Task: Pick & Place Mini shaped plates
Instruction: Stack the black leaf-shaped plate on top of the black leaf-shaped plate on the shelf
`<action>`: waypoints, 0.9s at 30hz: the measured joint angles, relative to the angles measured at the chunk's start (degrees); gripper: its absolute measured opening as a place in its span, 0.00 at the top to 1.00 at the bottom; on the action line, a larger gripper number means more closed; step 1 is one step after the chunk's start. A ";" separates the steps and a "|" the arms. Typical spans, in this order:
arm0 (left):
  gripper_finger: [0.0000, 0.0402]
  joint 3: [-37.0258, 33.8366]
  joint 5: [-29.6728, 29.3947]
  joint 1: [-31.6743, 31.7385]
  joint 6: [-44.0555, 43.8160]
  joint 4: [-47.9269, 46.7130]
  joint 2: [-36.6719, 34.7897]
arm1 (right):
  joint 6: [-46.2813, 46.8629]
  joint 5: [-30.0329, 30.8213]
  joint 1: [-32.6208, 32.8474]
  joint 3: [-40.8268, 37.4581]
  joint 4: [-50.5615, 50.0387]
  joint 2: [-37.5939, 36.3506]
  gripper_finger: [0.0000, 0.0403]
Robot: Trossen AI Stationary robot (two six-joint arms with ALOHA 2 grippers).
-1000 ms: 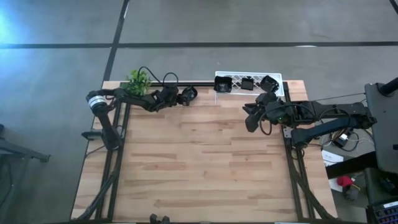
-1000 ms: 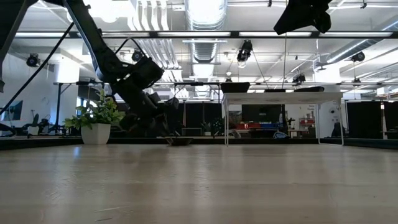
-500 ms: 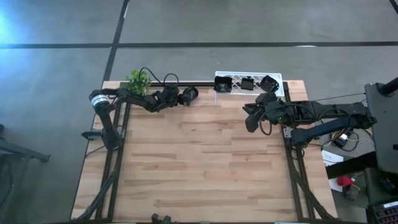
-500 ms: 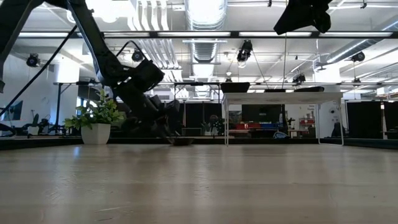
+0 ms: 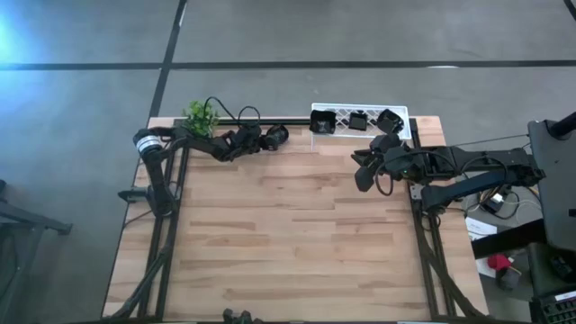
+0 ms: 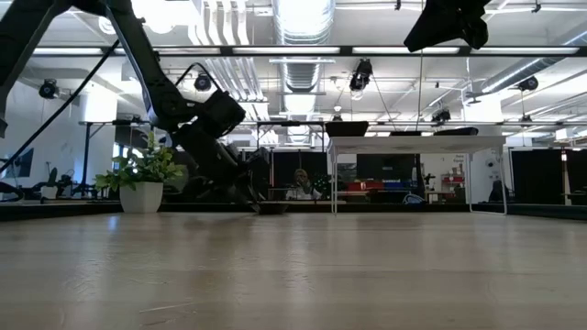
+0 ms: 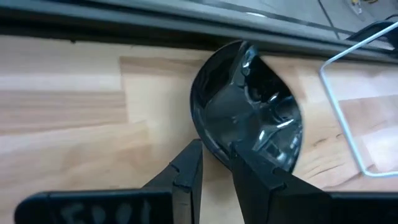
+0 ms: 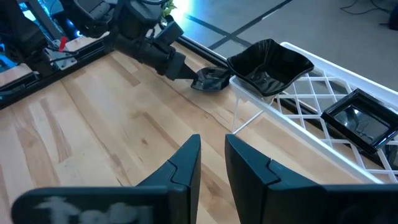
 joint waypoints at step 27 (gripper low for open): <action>0.81 2.19 -0.74 -0.02 -2.01 -1.99 0.13 | -1.49 -0.02 0.00 -0.15 -0.05 0.00 0.83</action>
